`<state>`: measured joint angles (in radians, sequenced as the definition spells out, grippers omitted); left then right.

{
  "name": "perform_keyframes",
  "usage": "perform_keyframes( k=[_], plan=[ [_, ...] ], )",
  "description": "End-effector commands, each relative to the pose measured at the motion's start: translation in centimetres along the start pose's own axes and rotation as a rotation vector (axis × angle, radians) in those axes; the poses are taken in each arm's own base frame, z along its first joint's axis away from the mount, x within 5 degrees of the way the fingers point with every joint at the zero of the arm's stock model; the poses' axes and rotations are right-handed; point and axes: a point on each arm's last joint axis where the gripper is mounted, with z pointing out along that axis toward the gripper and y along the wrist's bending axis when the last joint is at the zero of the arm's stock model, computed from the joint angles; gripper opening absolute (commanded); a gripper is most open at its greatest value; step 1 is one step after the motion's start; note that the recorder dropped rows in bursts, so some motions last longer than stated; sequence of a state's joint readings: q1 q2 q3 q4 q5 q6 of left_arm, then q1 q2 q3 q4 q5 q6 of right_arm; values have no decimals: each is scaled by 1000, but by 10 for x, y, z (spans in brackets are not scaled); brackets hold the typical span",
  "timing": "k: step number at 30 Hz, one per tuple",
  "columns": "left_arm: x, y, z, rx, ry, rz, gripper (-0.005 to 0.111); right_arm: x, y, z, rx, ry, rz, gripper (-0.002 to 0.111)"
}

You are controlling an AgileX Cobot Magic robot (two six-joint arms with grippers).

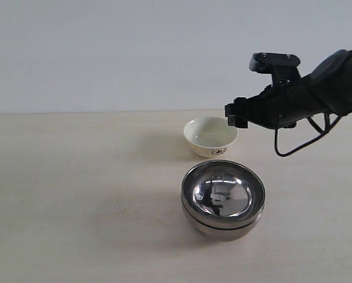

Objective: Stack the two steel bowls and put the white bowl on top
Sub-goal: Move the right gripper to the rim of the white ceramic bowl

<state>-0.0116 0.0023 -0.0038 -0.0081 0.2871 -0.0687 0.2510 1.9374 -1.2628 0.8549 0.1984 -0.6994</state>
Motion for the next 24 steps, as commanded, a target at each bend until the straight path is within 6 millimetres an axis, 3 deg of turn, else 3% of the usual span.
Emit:
perform_keyframes(
  k=[1, 9, 18, 19, 24],
  plan=[
    [1, 0, 0, -3, -1, -8, 4, -10, -1, 33, -17, 0, 43, 69],
    [1, 0, 0, -3, -1, -8, 4, -10, -8, 85, -27, 14, 62, 69],
    [1, 0, 0, -3, -1, -8, 4, 2, -14, 115, -24, 38, 68, 68],
    [1, 0, 0, -3, -1, -8, 4, 2, -14, 115, -24, 38, 64, 65],
    [1, 0, 0, -3, -1, -8, 4, 14, -16, 124, -31, 78, 48, 23]
  ],
)
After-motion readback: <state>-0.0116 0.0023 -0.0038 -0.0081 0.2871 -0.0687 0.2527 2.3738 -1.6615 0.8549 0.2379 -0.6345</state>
